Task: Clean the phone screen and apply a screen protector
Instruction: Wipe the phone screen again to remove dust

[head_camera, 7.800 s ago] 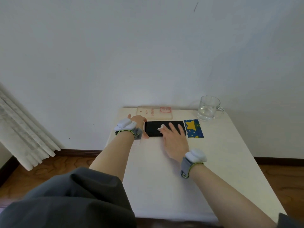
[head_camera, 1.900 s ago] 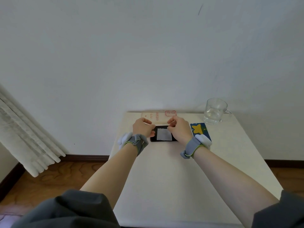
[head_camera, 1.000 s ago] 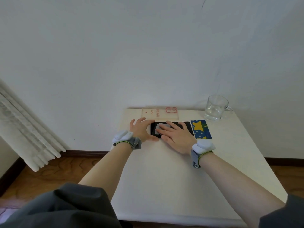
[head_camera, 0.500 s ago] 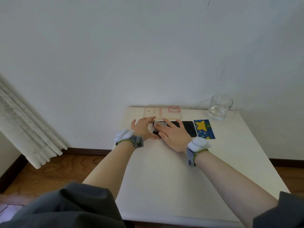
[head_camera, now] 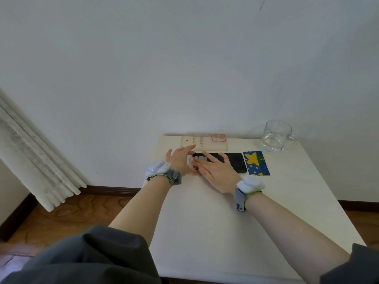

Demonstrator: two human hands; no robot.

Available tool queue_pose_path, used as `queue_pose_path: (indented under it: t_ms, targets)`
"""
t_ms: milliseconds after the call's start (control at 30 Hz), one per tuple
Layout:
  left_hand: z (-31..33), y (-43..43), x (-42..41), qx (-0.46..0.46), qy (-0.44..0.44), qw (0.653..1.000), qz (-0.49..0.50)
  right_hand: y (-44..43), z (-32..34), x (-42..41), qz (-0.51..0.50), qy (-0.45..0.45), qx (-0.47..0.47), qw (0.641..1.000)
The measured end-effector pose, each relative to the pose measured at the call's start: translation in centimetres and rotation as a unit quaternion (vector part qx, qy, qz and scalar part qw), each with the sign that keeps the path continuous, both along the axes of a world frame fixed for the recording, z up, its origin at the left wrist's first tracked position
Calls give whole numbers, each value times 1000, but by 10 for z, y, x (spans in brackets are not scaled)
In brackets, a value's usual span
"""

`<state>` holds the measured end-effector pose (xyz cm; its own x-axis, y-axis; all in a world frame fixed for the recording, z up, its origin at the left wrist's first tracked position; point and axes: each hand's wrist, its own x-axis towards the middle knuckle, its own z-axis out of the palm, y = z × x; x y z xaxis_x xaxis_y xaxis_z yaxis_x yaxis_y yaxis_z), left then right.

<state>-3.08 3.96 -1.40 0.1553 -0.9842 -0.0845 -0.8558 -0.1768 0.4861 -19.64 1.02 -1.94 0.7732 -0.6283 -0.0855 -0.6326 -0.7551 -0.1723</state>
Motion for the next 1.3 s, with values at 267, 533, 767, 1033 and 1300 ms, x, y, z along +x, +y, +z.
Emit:
queue_pose_path:
  t_ms: [267, 533, 767, 1033, 1300]
  targets:
    - [-1, 1, 3, -4, 12, 1000, -1, -4, 7, 11, -17, 23, -8, 1000]
    - [0, -2, 2, 9, 5, 1000, -3, -10, 14, 22, -38, 37, -23, 998]
    - [-3, -5, 6, 16, -10, 1000, -1, 11, 6, 8, -19, -15, 12, 1000]
    - [2, -2, -4, 21, -52, 998, -21, 16, 7, -5, -9, -27, 30, 999]
    - [5, -2, -3, 27, -39, 998, -28, -4, 2, -22, -163, 9, -19, 986]
